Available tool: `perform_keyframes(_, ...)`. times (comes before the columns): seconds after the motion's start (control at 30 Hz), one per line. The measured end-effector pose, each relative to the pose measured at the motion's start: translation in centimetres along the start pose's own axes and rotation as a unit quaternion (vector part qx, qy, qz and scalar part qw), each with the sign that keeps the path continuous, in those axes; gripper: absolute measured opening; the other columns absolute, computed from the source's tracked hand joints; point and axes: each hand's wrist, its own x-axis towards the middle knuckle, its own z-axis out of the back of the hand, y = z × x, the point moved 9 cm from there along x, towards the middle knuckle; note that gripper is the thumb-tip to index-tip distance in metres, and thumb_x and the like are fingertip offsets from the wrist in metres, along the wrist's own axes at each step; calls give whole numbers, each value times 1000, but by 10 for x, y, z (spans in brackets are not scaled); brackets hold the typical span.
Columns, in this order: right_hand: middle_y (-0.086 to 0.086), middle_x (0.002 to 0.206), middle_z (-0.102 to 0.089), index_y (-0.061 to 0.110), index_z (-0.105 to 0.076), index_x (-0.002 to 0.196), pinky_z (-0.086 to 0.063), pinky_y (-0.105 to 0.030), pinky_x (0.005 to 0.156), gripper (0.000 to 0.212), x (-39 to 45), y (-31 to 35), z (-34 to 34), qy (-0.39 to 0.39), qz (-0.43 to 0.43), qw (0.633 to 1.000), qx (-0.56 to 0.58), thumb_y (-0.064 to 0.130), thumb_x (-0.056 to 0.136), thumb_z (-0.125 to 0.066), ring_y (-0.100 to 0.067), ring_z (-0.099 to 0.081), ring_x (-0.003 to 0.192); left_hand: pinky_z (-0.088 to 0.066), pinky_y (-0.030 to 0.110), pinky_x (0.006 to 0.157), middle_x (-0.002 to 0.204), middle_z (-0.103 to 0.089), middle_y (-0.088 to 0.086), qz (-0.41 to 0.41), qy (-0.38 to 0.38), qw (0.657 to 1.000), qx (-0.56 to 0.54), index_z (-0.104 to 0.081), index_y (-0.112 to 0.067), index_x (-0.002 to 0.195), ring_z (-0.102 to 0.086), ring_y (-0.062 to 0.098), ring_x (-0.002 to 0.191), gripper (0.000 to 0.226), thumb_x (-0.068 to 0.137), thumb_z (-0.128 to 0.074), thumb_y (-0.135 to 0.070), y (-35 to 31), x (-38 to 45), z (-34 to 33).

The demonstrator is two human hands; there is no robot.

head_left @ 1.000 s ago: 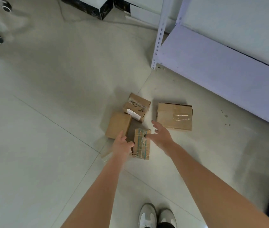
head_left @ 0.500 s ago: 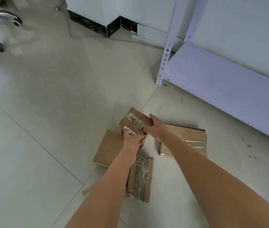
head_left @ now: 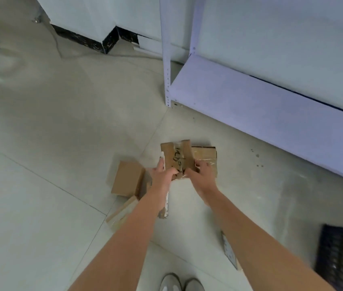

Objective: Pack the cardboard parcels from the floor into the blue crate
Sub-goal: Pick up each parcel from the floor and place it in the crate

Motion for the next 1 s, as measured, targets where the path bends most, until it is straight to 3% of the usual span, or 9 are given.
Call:
perform_keyframes(0.2,-7,103,-61,15,-44,113,-44,-24,62,33,-57,-22,103,-83,-61,989,103,18,82,-56,-11,-55,78,-31,29,103,142,-28,1,-48,52,995,71,-35,-28,138,-36,17,130,64,82,-50,-1,-18,-76,-86)
perform_keyframes(0.33,-9,114,-60,30,-23,143,-48,-44,94,60,-76,-54,180,-118,-91,967,206,33,89,-51,-27,-59,105,-31,30,107,141,-36,-8,-114,124,978,123,-41,-29,131,-37,11,128,54,85,-53,-5,-14,-117,-167)
perform_keyframes(0.43,-8,116,-60,35,-36,132,-53,-38,75,41,-88,-87,242,-142,-102,937,302,37,92,-43,-27,-59,106,-32,33,109,131,-43,-11,-161,150,961,170,-45,-33,118,-39,12,127,43,86,-53,-6,-4,-145,-230)
perform_keyframes(0.5,-10,113,-59,30,-46,110,-51,-36,68,21,-101,-110,288,-173,-105,918,340,37,93,-38,-26,-58,105,-36,21,101,125,-43,-9,-191,159,953,173,-48,-35,110,-42,11,123,40,85,-52,-4,3,-169,-271)
perform_keyframes(0.6,-3,100,-54,23,-42,99,-53,-47,83,21,-119,-143,352,-209,-118,902,359,43,93,-38,-24,-56,99,-36,-5,77,131,-36,-3,-198,144,958,150,-55,-38,95,-45,3,114,37,86,-52,-3,23,-198,-321)
perform_keyframes(0.7,-2,94,-50,17,-38,104,-54,-46,84,30,-145,-180,412,-231,-137,899,347,41,90,-50,-17,-54,85,-41,7,82,132,-45,6,-179,118,969,120,-63,-35,87,-48,17,119,31,86,-52,-7,56,-228,-365)
perform_keyframes(0.77,-4,101,-51,16,-38,107,-56,-39,76,31,-162,-204,446,-224,-136,896,359,30,88,-59,-14,-55,84,-48,14,67,115,-60,13,-160,104,978,87,-66,-29,83,-61,23,102,20,86,-55,-11,77,-247,-395)
perform_keyframes(0.87,-4,113,-51,26,-39,121,-53,-35,71,38,-190,-236,493,-212,-116,888,391,16,89,-57,-16,-56,91,-45,10,49,93,-69,10,-147,84,984,64,-66,-21,77,-64,16,76,10,86,-61,-20,102,-275,-439)
perform_keyframes(1.0,2,125,-51,41,-46,128,-47,-38,84,50,-221,-277,546,-189,-107,881,420,6,92,-44,-17,-51,104,-45,9,43,87,-67,3,-115,86,989,44,-66,-19,83,-66,2,57,8,86,-62,-12,138,-306,-498)
